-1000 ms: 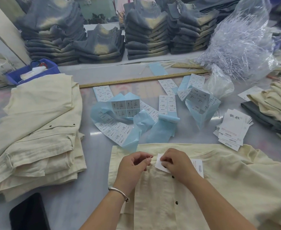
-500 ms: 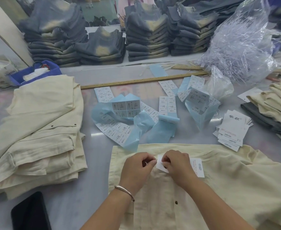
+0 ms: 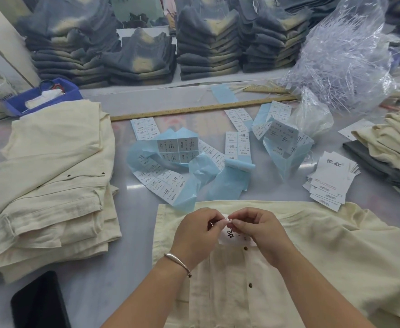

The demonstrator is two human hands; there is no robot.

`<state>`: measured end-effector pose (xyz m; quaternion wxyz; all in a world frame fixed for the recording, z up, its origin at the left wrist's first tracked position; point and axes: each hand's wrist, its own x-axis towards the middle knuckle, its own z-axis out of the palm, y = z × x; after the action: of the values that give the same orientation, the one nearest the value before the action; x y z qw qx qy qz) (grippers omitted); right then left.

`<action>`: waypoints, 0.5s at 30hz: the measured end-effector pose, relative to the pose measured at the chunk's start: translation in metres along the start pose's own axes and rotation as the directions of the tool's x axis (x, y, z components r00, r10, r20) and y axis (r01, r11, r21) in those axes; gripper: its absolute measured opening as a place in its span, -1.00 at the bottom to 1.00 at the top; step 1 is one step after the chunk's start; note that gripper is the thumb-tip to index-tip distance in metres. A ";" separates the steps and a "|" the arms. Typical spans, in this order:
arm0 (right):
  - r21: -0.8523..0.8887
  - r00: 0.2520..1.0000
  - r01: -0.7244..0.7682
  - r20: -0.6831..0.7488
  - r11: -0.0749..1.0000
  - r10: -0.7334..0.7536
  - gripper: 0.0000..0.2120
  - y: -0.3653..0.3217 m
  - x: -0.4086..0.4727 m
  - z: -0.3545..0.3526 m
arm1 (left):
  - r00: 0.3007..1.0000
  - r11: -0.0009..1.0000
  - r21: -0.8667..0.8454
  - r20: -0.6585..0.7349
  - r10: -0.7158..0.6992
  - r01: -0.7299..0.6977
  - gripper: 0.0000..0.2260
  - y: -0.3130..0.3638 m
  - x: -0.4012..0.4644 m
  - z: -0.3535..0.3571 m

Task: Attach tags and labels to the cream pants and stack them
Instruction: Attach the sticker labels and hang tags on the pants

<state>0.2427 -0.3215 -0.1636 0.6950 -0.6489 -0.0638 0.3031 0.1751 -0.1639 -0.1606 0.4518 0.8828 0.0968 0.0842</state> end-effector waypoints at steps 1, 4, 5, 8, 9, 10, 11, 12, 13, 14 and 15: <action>0.005 1.000 -0.001 0.007 1.000 0.001 -0.82 0.000 0.000 0.000 | 1.000 1.000 0.001 0.010 0.001 -0.001 -0.91 0.000 0.001 -0.001; 0.019 1.000 0.003 0.016 1.000 -0.003 -0.80 -0.001 0.000 0.002 | 0.999 0.999 0.028 0.047 0.016 -0.018 -0.92 -0.001 0.004 -0.004; 0.019 1.000 0.005 0.014 1.000 -0.005 -0.80 -0.002 0.001 0.003 | 0.998 0.999 0.041 0.055 0.030 -0.032 -0.92 -0.001 0.005 -0.005; 0.009 1.000 0.015 -0.001 1.000 -0.015 -0.80 -0.003 0.001 0.004 | 0.996 0.996 0.057 0.056 0.062 -0.065 -0.93 -0.002 0.006 -0.006; 0.007 1.000 0.017 -0.007 1.000 -0.017 -0.79 -0.003 0.001 0.005 | 0.996 0.996 0.053 0.051 0.066 -0.069 -0.93 -0.002 0.005 -0.006; 0.005 1.000 0.018 -0.013 1.000 -0.018 -0.80 -0.003 0.001 0.005 | 0.997 0.996 0.045 0.046 0.070 -0.072 -0.93 -0.002 0.005 -0.006; 0.002 1.000 0.020 -0.021 1.000 -0.020 -0.80 -0.003 0.001 0.005 | 0.997 0.997 0.034 0.042 0.072 -0.074 -0.93 -0.002 0.005 -0.006; -0.003 0.999 0.023 -0.026 1.000 -0.023 -0.82 -0.003 0.001 0.005 | 0.997 0.997 0.024 0.041 0.073 -0.074 -0.93 -0.002 0.005 -0.005; -0.009 0.999 0.025 -0.029 1.000 -0.026 -0.84 -0.003 0.001 0.005 | 0.997 0.997 0.020 0.043 0.071 -0.072 -0.93 -0.002 0.005 -0.005; -0.017 0.999 0.028 -0.031 0.999 -0.029 -0.86 -0.004 0.001 0.005 | 0.996 0.997 0.024 0.045 0.071 -0.072 -0.93 -0.001 0.005 -0.005; -0.026 0.999 0.030 -0.034 0.999 -0.031 -0.87 -0.003 0.001 0.005 | 0.996 0.996 0.038 0.046 0.073 -0.075 -0.93 -0.001 0.005 -0.005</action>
<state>0.2419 -0.3167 -0.1598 0.6921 -0.6618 -0.0658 0.2804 0.1785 -0.1585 -0.1582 0.4327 0.8963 0.0557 0.0791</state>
